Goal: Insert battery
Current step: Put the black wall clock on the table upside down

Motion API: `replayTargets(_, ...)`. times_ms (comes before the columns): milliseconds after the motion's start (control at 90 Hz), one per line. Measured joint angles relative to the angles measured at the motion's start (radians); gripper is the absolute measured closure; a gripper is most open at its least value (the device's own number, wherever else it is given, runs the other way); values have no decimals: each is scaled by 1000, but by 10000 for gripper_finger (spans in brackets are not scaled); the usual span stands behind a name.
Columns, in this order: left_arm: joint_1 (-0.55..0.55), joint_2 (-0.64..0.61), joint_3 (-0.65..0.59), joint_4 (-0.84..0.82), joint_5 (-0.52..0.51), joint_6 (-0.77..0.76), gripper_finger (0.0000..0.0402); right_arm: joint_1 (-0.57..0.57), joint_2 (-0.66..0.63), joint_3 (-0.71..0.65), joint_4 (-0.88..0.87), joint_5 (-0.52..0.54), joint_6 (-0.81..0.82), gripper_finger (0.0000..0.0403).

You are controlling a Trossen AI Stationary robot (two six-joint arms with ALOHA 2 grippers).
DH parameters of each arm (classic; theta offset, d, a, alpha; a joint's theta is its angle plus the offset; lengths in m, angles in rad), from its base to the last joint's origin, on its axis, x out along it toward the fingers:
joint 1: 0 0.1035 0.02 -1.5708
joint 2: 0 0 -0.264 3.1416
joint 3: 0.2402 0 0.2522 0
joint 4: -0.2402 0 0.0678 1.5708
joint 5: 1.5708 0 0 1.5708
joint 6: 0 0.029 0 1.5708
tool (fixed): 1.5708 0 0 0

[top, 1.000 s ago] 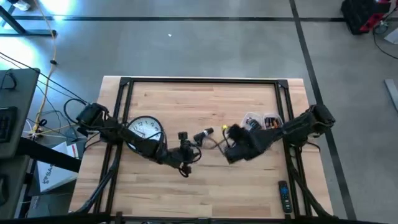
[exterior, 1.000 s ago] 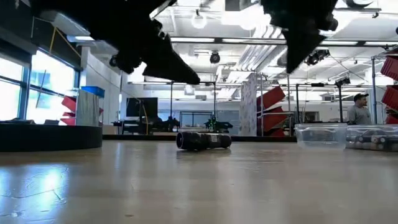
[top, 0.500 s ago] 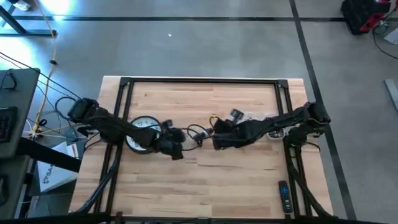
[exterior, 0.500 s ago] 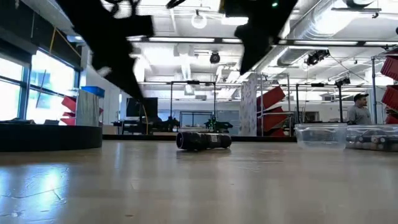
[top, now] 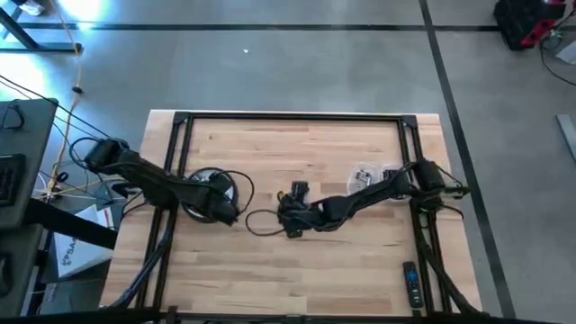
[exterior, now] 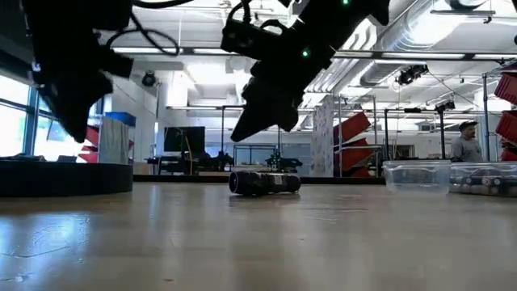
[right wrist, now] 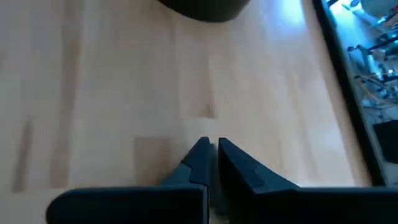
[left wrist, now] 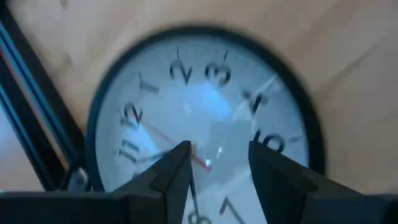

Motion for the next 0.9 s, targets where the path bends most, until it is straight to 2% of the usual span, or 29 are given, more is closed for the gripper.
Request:
replayTargets(100,-7,9,-16,37,32,8,259,25,1,0,-1,1,67,403)
replayTargets(211,-22,17,-16,145,43,88,259,51,1,0,5,-3,130,403)
replayTargets(367,-29,67,-16,234,114,156,259,84,3,0,30,-77,191,403)
replayTargets(567,-39,105,7,235,122,242,259,127,4,0,88,-82,233,403)
replayTargets(811,-92,105,59,414,150,453,259,139,4,0,127,-75,290,403)
replayTargets(900,-96,97,71,376,125,458,259,139,4,0,128,-75,297,403)
